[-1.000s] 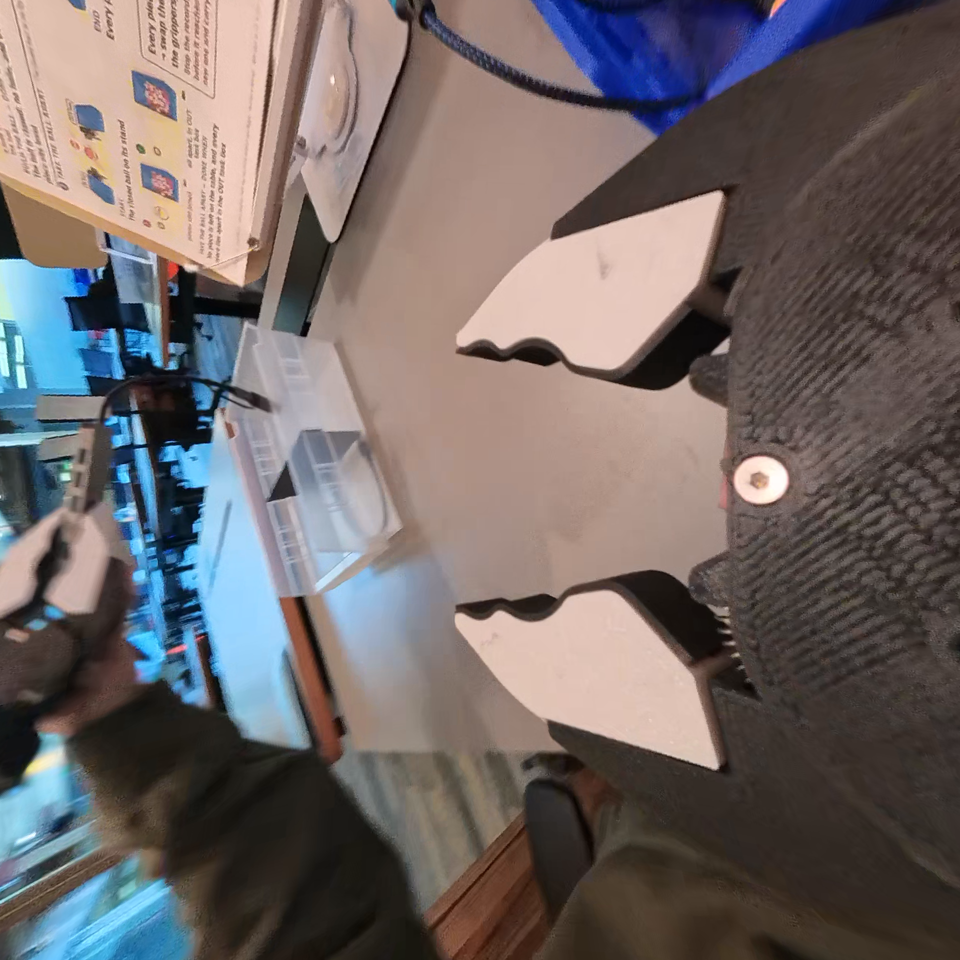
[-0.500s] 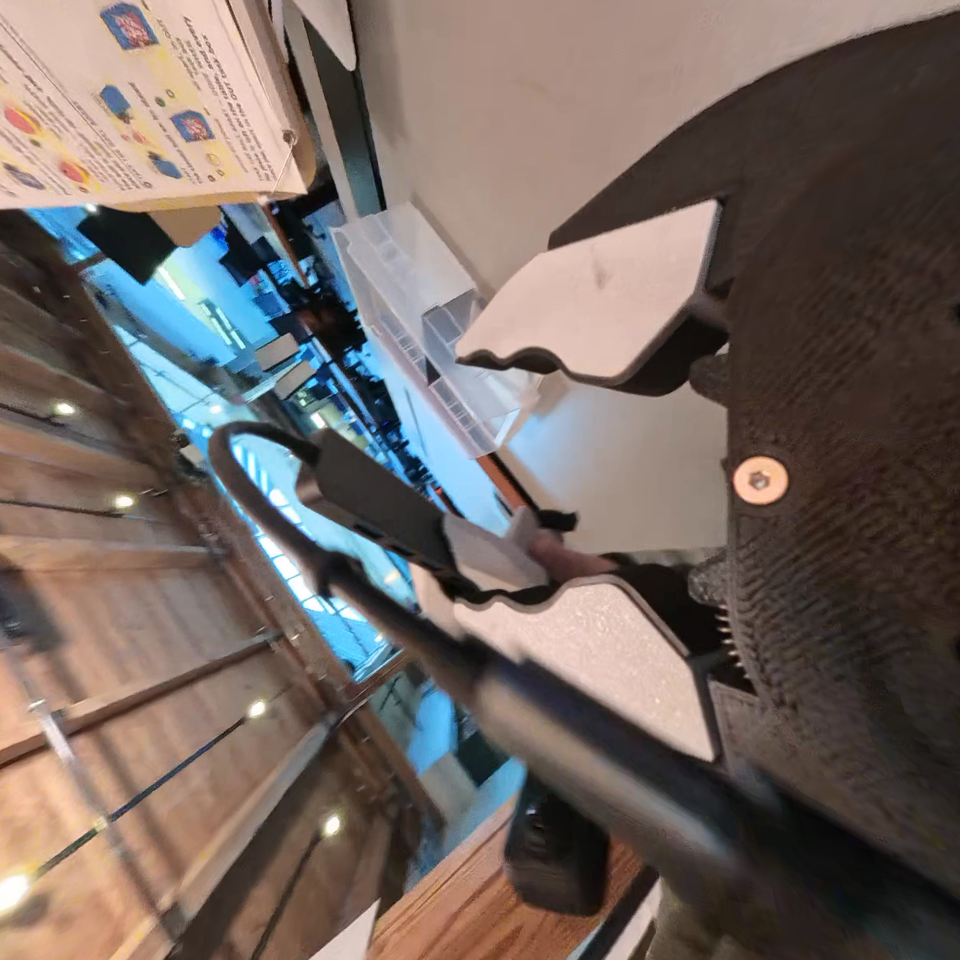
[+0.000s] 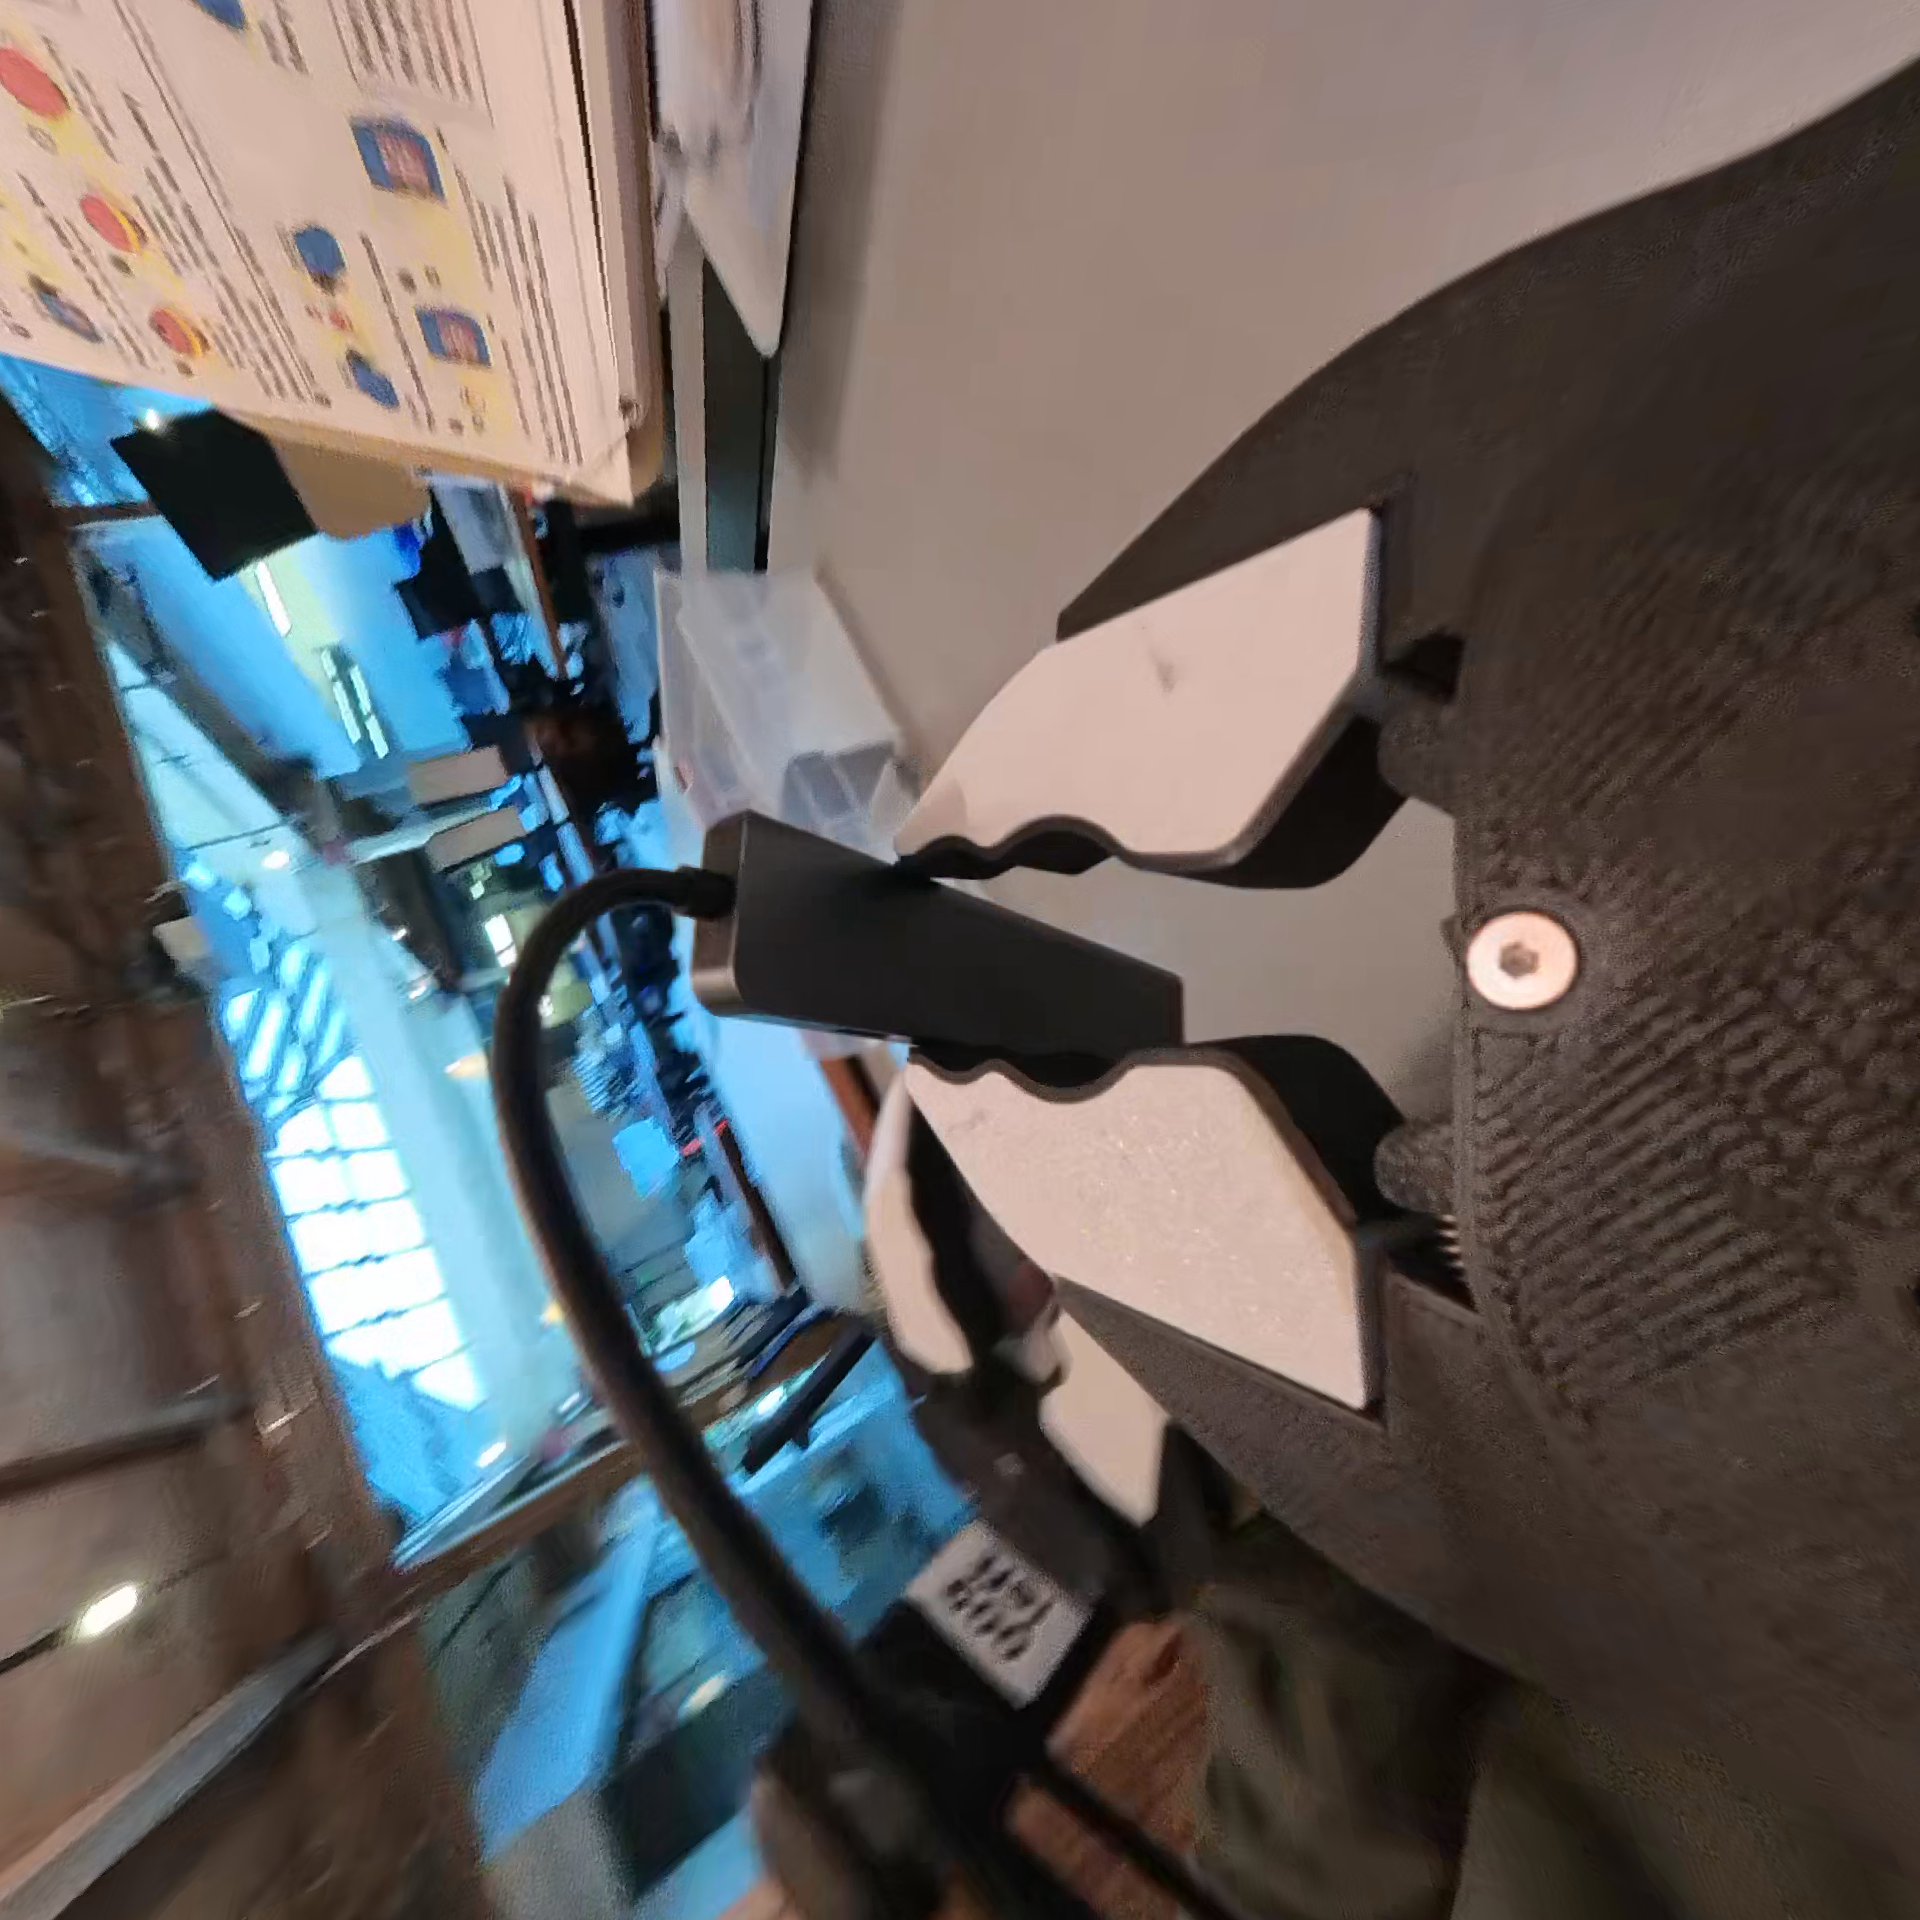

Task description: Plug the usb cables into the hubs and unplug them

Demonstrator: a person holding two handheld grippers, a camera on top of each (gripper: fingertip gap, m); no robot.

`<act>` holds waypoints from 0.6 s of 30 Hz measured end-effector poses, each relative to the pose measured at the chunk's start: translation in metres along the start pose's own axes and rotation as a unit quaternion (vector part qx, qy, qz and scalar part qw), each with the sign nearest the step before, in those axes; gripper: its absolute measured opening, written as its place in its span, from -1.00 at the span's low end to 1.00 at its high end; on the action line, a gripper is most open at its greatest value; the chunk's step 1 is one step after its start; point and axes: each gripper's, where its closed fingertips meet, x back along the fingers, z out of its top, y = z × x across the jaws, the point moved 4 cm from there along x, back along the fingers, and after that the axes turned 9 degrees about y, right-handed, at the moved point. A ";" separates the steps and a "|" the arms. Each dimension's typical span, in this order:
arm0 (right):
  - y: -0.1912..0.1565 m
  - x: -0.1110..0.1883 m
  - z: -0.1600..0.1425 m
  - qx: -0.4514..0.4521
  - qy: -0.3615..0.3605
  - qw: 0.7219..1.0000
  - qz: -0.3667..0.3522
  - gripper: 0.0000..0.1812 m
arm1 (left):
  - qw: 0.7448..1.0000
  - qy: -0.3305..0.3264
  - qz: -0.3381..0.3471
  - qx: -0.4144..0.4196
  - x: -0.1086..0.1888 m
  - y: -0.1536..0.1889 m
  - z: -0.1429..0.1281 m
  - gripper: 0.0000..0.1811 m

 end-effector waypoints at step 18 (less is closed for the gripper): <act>0.007 -0.004 -0.022 0.291 -0.136 0.941 -0.108 -0.68 | 0.977 -0.144 -0.050 0.147 -0.028 -0.021 -0.003 -0.88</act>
